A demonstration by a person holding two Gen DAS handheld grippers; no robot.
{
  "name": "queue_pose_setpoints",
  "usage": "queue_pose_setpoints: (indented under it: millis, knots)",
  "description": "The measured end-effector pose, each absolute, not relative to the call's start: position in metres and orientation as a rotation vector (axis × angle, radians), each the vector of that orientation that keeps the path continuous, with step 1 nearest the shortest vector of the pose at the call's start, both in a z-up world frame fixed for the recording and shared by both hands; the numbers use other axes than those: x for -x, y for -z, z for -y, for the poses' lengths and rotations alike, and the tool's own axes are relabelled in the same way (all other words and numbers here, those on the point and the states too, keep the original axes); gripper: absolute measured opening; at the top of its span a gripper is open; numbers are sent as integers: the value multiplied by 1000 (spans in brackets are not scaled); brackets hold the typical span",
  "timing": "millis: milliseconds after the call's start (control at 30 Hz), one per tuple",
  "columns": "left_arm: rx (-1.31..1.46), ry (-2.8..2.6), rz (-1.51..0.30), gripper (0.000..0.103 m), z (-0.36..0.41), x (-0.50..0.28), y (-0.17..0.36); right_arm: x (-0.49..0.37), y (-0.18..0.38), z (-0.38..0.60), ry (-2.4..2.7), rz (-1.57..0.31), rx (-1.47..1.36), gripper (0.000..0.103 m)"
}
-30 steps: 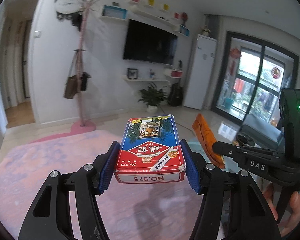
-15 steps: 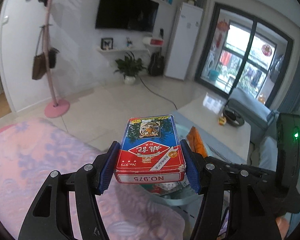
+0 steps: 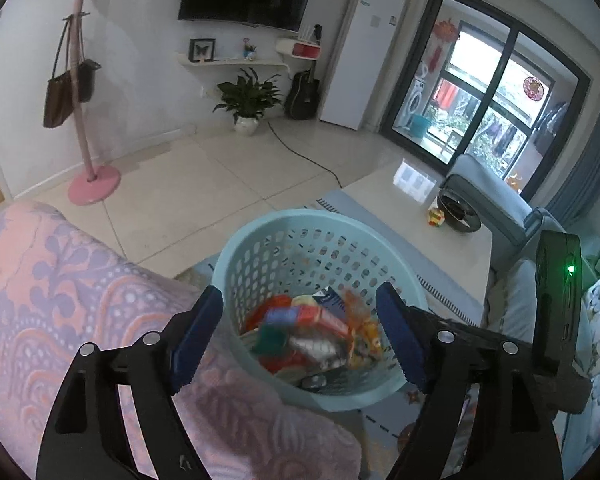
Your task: Collect trash
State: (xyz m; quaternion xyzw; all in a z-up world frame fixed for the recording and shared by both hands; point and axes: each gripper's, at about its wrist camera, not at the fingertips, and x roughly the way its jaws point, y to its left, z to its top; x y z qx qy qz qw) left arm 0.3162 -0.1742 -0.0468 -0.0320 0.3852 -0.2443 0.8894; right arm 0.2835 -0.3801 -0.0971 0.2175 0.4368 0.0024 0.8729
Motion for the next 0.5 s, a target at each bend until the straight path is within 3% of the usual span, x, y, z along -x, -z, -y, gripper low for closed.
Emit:
queue_pose_setpoints:
  millis: [67, 167, 233, 367, 500]
  knots:
    - [76, 499, -781, 80, 165, -306, 40, -278, 92, 376, -21, -905, -457, 13]
    - [105, 499, -764, 80, 152, -293, 30, -266, 78, 365, -39, -878, -436, 33]
    - [122, 496, -735, 82, 137, -277, 19, -251, 62, 354, -47, -835, -413, 61]
    - [139, 466, -651, 88, 105, -240, -3, -224, 29, 325, -86, -769, -364, 63]
    - [155, 429, -572, 94, 75, -201, -22, -192, 0, 288, -118, -697, -297, 74]
